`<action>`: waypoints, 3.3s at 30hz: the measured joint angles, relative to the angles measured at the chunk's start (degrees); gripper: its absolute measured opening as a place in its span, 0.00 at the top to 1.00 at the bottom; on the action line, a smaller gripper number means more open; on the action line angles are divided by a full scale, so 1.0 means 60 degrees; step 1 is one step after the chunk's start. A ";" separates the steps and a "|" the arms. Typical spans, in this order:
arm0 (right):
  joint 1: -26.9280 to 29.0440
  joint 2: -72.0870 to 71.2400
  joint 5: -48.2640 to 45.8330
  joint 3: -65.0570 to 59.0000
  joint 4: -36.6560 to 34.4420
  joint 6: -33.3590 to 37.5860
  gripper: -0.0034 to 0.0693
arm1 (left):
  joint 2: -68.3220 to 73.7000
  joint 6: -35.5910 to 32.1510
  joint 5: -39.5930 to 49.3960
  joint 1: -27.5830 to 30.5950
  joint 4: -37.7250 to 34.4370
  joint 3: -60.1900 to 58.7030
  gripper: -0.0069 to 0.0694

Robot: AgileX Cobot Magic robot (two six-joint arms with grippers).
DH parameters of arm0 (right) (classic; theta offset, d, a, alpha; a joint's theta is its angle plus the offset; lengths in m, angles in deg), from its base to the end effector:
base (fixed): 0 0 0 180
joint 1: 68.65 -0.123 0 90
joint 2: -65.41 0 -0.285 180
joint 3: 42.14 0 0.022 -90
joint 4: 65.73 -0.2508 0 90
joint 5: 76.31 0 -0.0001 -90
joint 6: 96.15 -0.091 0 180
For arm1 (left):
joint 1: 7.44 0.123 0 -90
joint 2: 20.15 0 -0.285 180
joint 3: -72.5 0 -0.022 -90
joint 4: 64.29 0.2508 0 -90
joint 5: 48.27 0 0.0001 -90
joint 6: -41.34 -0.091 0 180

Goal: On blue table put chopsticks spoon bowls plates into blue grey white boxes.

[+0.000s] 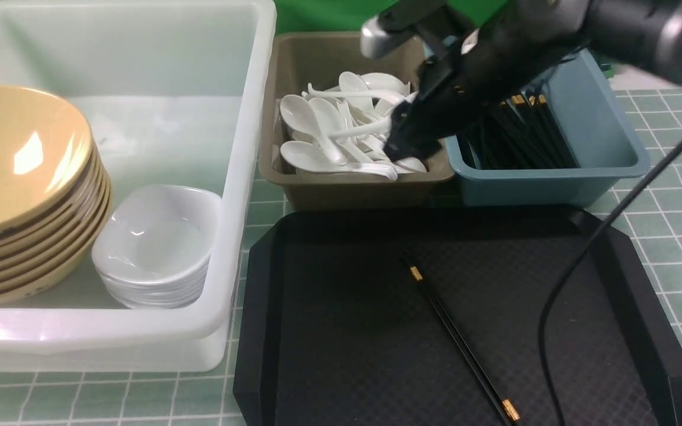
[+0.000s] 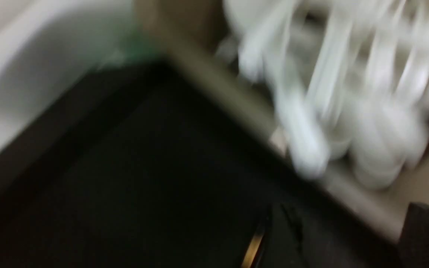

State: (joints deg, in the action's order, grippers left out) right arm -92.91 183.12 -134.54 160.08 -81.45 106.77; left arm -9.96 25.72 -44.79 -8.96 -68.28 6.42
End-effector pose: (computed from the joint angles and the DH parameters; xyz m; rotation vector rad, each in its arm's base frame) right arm 0.3786 0.1936 0.2945 -0.9551 2.4886 0.3650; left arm 0.0474 -0.0017 0.2704 0.1631 1.3837 0.1441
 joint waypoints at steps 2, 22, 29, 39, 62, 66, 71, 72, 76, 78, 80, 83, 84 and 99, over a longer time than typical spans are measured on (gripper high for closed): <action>0.0013 -0.0137 -0.0810 -0.0497 0.0022 -0.0237 0.36 | 0.0000 0.0000 -0.0021 0.0000 0.0000 0.0000 0.90; -0.0817 -0.0205 0.0865 -0.4814 0.0425 -0.0393 0.60 | 0.0000 -0.0006 -0.0061 0.0000 0.0000 0.0000 0.90; -0.0817 0.0069 0.0873 -0.4738 0.0262 -0.0473 0.80 | 0.0000 -0.0006 -0.0061 0.0000 0.0000 0.0000 0.90; -0.0843 -0.0093 0.0946 -0.4774 0.0723 -0.0279 0.82 | 0.0000 -0.0006 -0.0061 0.0000 0.0000 0.0000 0.90; -0.0694 -0.3424 0.1638 -0.4793 0.1055 0.0233 0.82 | 0.0000 -0.0020 -0.0061 0.0000 0.0000 0.0000 0.90; -0.0168 -0.4126 0.4699 -0.4726 0.1055 0.0469 0.82 | 0.0000 -0.0011 -0.0061 0.0000 0.0000 0.0000 0.90; 0.0780 -0.3164 0.9811 -0.4697 0.1055 0.0360 0.82 | 0.0000 -0.0020 -0.0072 0.0000 0.0000 0.0000 0.90; 0.0902 -0.2857 1.0433 -0.4660 0.1055 0.0305 0.82 | 0.0000 -0.0020 -0.0082 0.0000 0.0000 0.0000 0.90; 0.1348 -0.1304 1.0982 -0.4097 0.1024 0.0187 0.81 | 0.0000 -0.0020 -0.0082 0.0000 0.0000 0.0000 0.90; 0.1440 -0.0834 1.0379 -0.3841 0.1024 0.0181 0.78 | 0.0000 -0.0020 -0.0082 0.0000 0.0000 0.0000 0.90; 0.1506 -0.0416 0.9585 -0.3633 0.1024 0.0132 0.71 | 0.0000 -0.0020 -0.0082 0.0000 0.0000 0.0000 0.90; 0.1542 -0.0401 0.8484 -0.3509 0.1024 0.0064 0.58 | 0.0000 -0.0020 -0.0082 0.0000 0.0000 -0.0010 0.90; 0.1542 -0.0488 0.8067 -0.3463 0.1024 0.0045 0.56 | 0.0000 -0.0020 -0.0082 0.0000 0.0000 -0.0010 0.90; -0.0502 -0.1696 0.1413 -0.5795 0.1092 -0.1359 0.56 | 0.0000 -0.0020 -0.0089 0.0000 0.0000 -0.0010 0.90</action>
State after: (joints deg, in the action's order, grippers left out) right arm -95.92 172.94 -126.06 125.30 -74.90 98.61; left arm -9.96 25.60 -45.33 -8.96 -68.28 6.36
